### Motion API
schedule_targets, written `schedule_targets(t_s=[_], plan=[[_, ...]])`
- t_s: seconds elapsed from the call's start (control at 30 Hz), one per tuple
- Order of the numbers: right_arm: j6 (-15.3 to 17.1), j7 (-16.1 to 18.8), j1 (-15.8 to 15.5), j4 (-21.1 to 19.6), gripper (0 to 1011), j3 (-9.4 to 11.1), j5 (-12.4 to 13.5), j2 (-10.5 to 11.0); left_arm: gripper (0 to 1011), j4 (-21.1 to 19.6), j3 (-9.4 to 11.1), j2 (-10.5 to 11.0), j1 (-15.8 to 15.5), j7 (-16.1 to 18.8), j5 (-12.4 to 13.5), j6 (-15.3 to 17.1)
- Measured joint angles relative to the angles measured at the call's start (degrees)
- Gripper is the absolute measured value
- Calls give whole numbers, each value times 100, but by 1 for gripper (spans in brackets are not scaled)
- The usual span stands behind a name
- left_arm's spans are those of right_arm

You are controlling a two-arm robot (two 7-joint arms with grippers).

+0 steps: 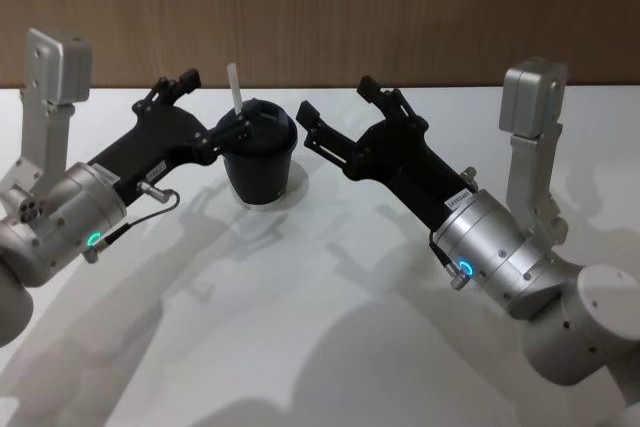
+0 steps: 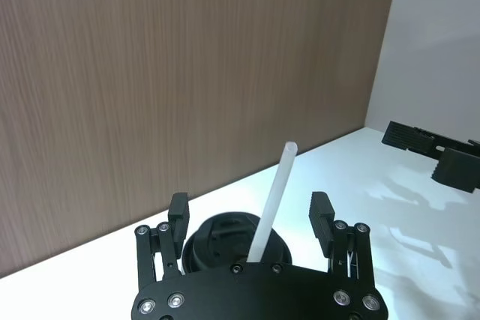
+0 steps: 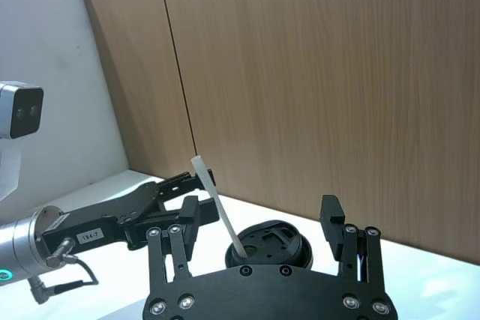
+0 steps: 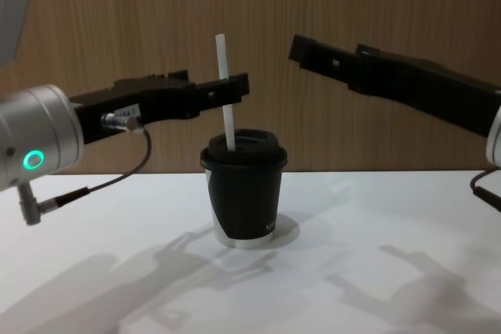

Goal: Pick up the straw with one hand, pass it to the other hand, and insert it into the cup.

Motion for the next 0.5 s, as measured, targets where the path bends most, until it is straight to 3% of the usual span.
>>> schedule_targets(t_s=[0.5], plan=[[10,6,-99,-62,1001,-22,80,89,1003,-302,-126,67,397,92,-28,40]])
